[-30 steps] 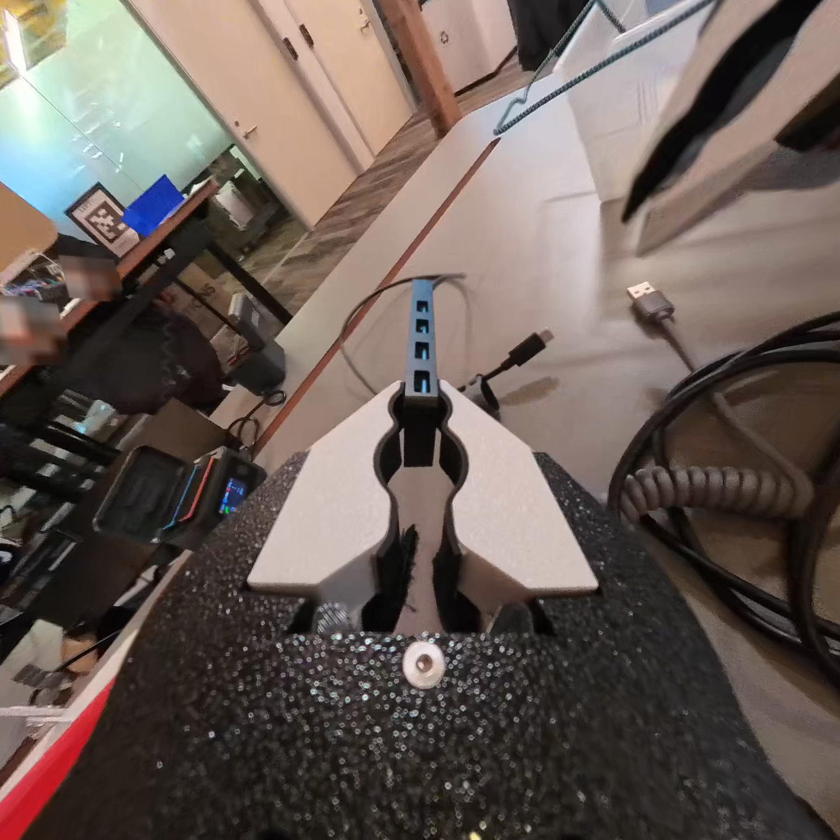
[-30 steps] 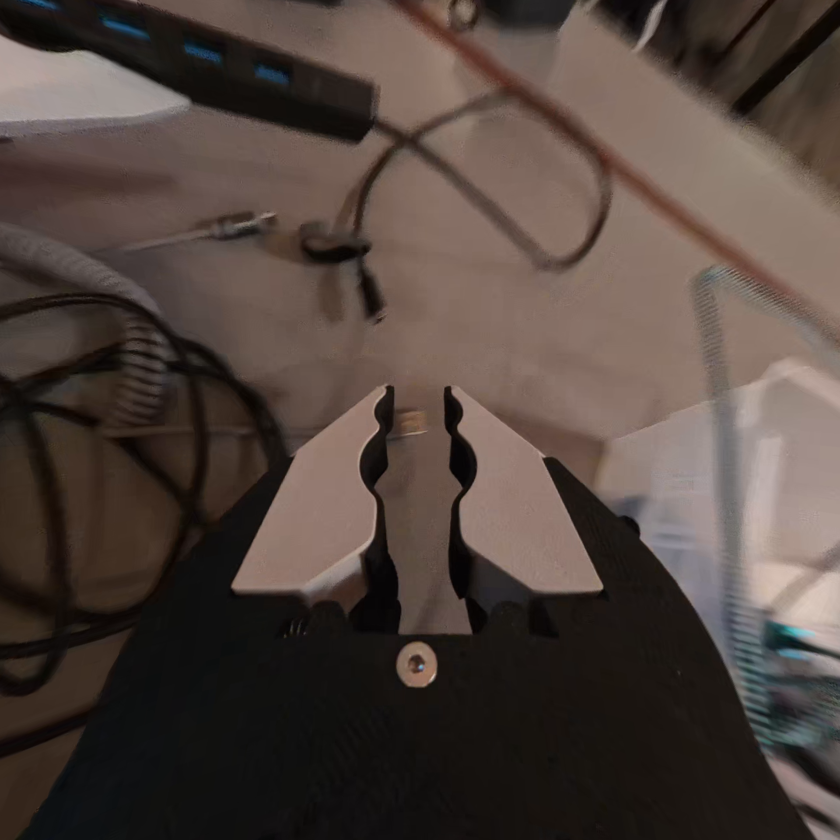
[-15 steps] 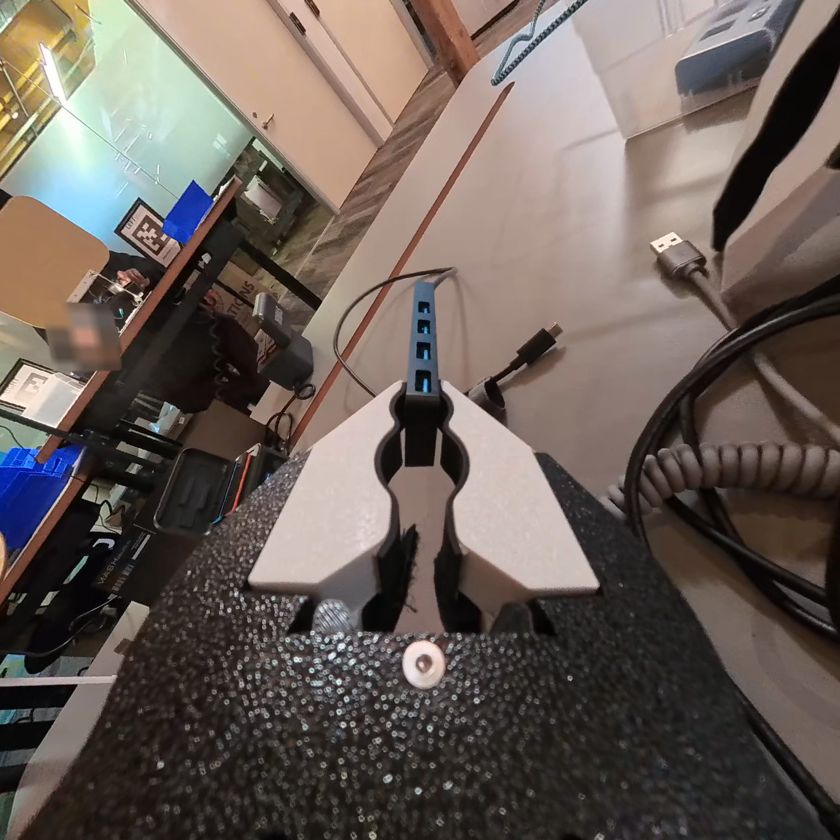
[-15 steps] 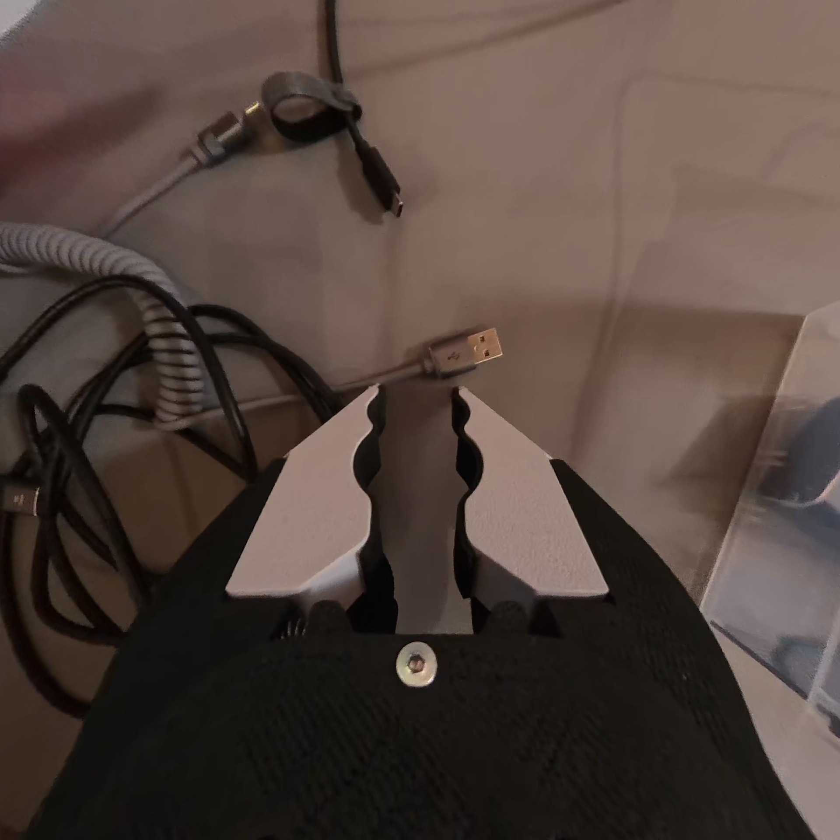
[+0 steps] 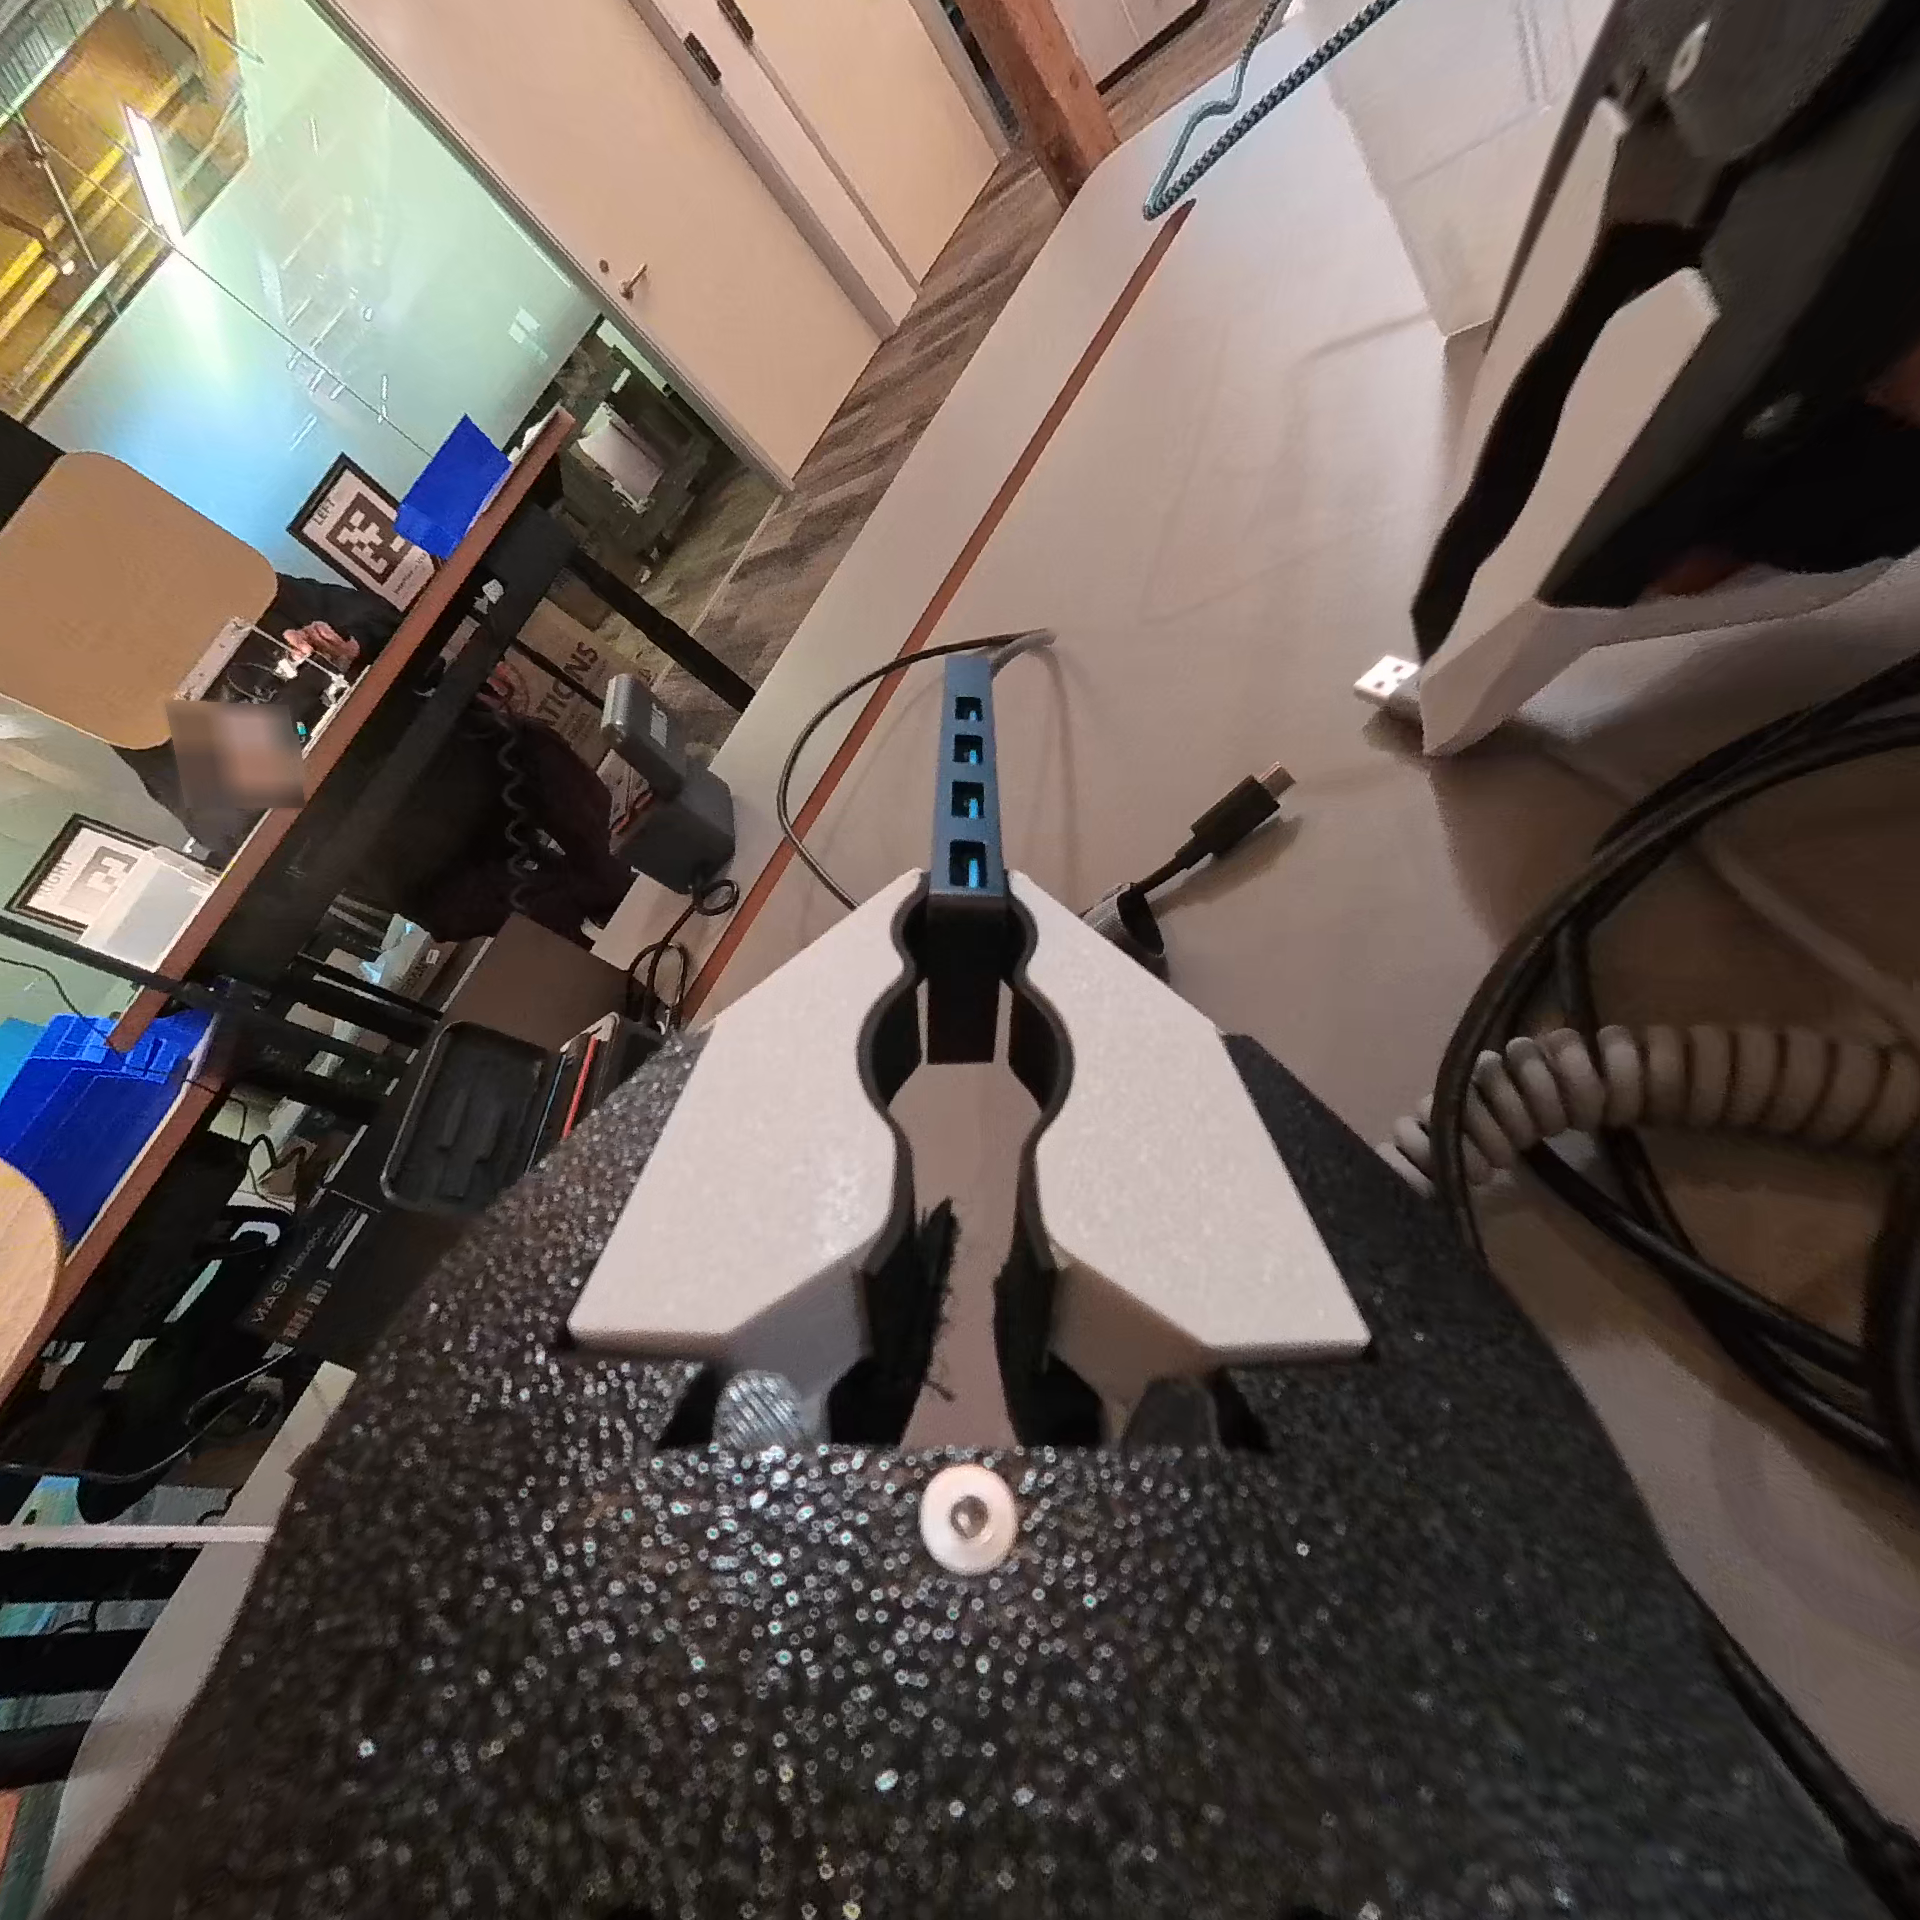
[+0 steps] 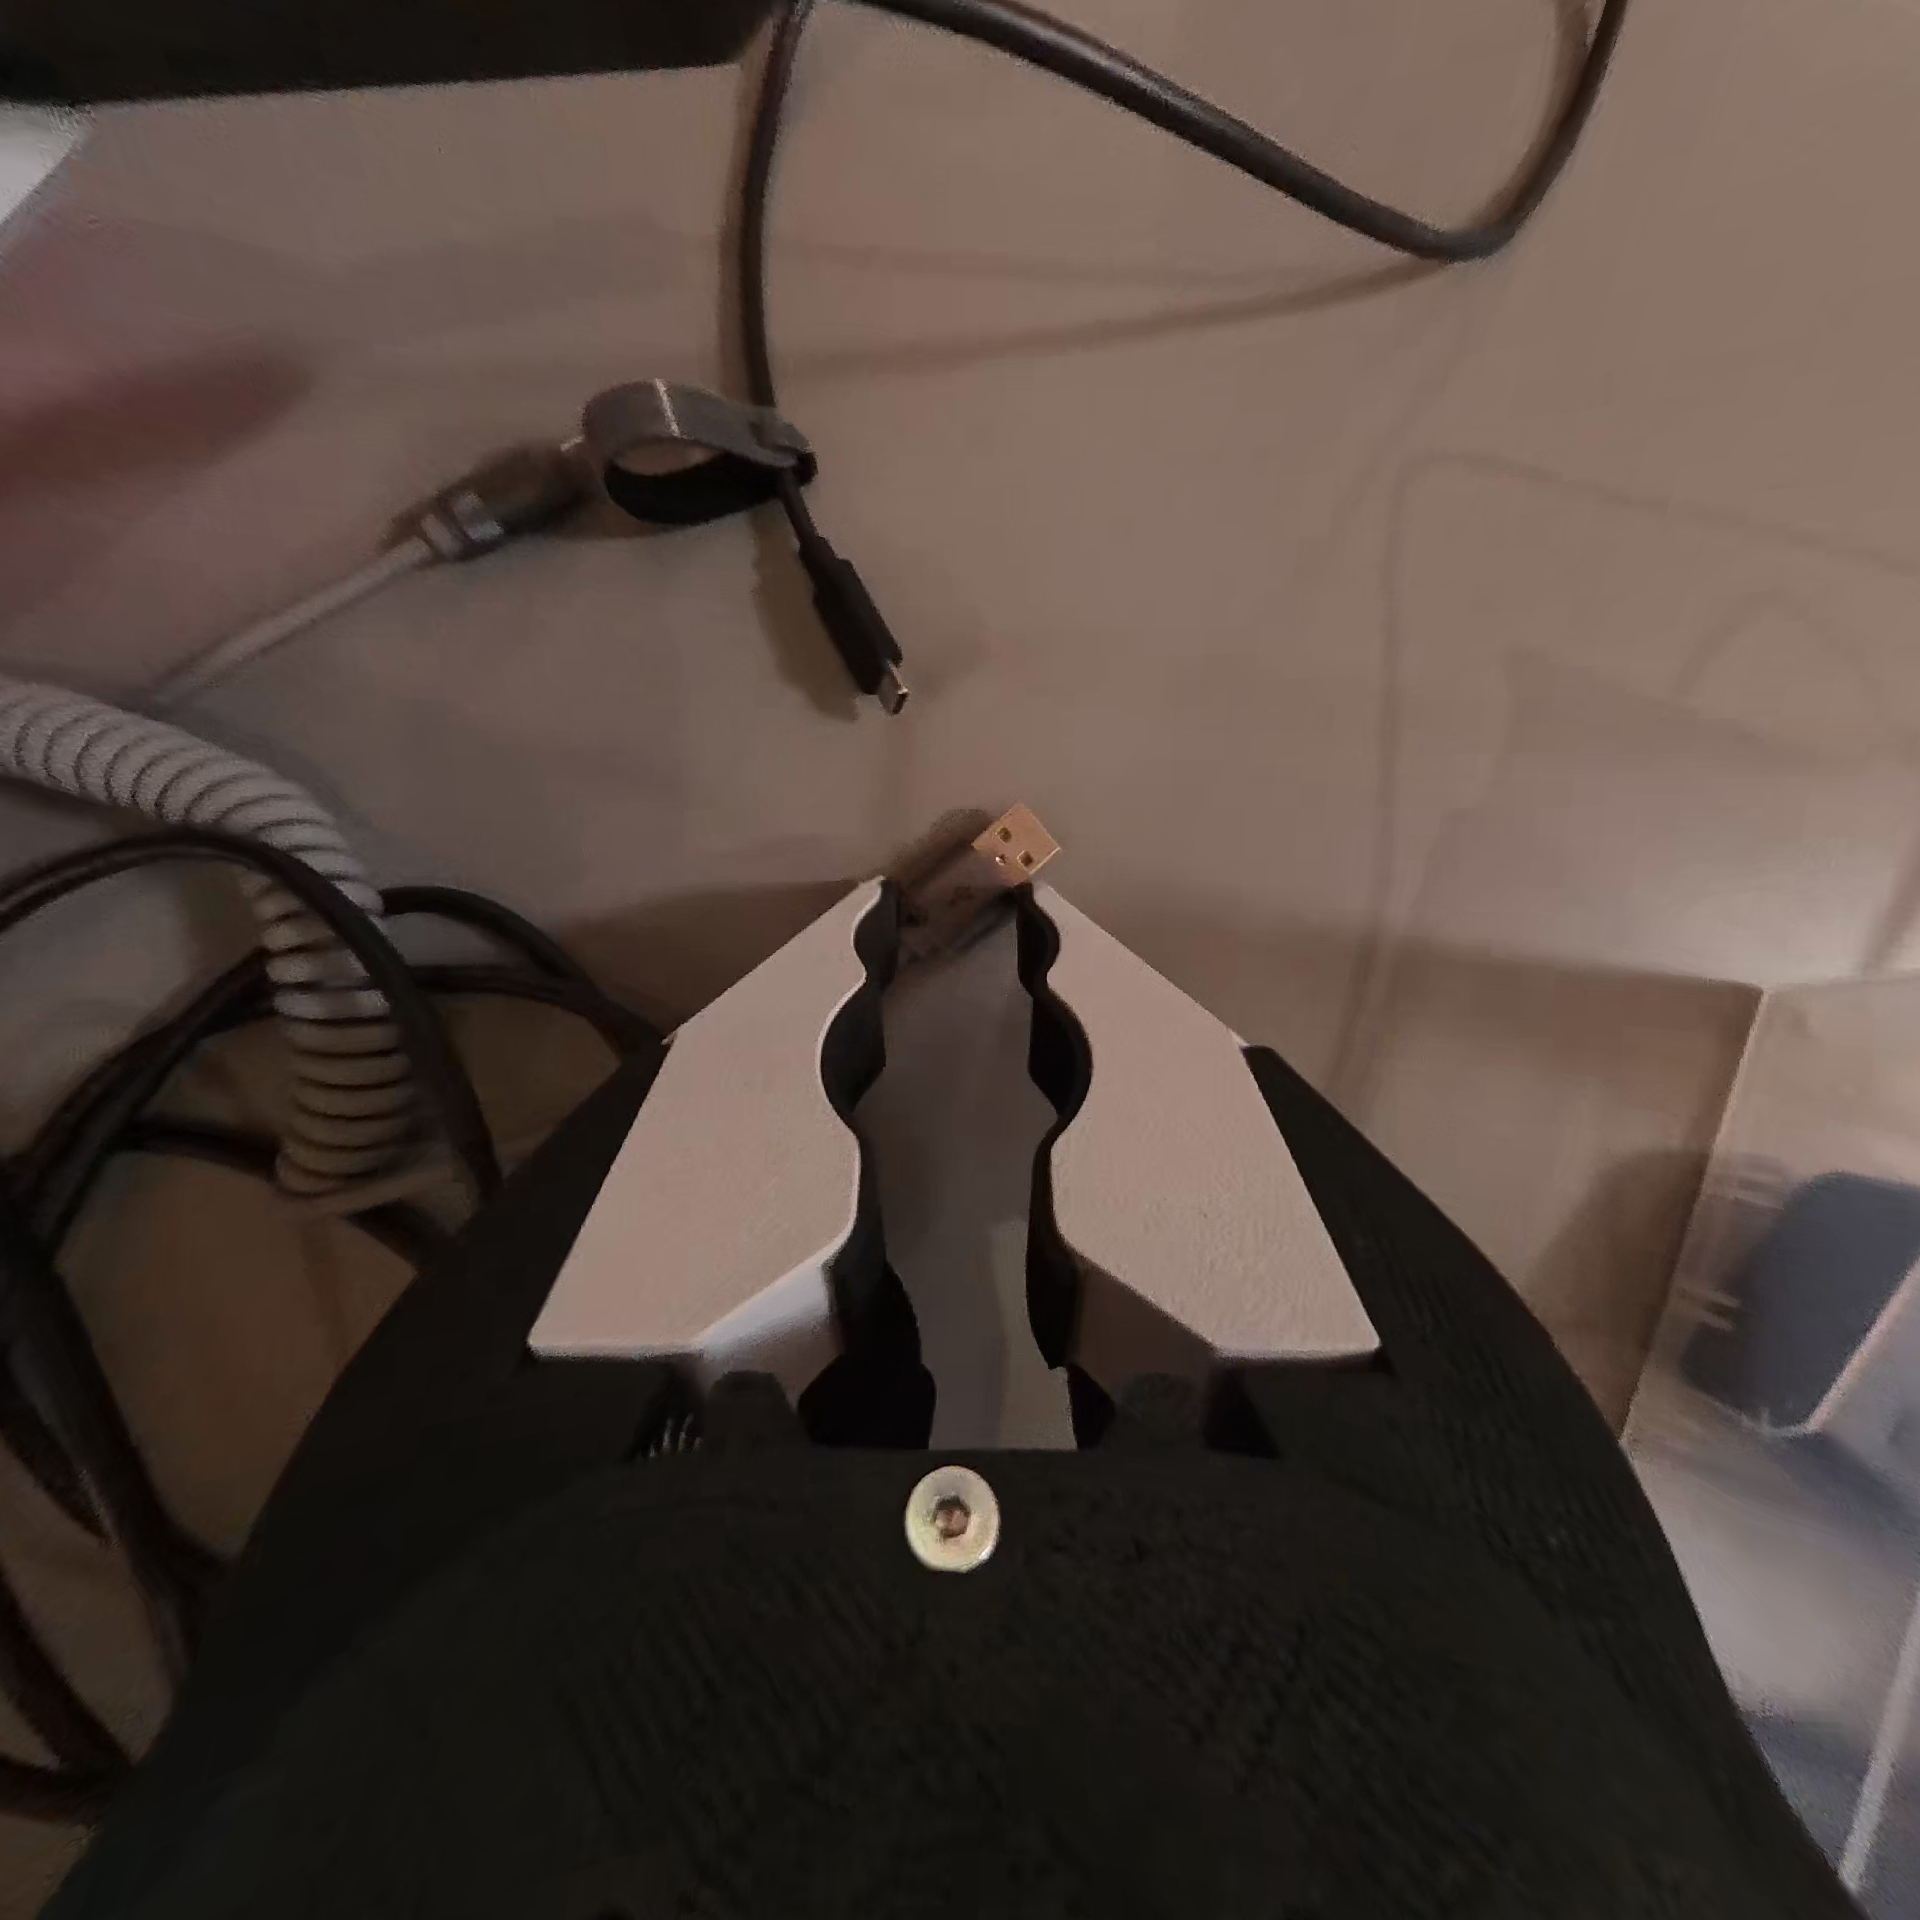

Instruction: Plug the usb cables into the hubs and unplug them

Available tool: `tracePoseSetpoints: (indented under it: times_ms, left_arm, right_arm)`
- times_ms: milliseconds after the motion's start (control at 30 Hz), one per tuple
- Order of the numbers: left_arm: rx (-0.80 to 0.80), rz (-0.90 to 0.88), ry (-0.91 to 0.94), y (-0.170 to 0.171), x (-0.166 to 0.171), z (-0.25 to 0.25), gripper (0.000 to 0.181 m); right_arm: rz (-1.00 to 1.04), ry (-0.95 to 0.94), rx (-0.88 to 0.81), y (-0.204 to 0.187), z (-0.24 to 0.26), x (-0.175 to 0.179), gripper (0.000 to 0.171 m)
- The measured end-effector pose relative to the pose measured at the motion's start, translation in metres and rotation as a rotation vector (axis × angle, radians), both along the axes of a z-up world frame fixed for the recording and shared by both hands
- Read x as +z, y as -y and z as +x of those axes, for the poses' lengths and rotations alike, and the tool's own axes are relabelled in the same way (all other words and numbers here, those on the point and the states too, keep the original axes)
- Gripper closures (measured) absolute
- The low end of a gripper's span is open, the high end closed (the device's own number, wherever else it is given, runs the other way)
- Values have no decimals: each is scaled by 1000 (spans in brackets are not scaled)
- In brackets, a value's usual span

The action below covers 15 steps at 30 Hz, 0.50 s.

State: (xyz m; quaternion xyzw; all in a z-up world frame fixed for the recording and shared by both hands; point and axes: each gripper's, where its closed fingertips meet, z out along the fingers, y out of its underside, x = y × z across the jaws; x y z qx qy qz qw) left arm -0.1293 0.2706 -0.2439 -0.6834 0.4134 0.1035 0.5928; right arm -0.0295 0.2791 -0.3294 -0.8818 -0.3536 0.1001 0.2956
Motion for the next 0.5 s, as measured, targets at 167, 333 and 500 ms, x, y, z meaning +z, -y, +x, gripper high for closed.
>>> tracePoseSetpoints:
  times_ms: [167, 333, 500]
  left_arm:
    - [0, -15, 15, 0, -2, 0, 173]
    - [8, -30, 53, -2, -1, -2, 173]
    - [9, -33, 61, -2, -1, -2, 173]
  right_arm:
    - [211, 41, 146, -6, -2, 14, 150]
    - [629, 151, 183, -28, 13, 75, 151]
    - [1083, 275, 200, -31, 19, 164, 151]
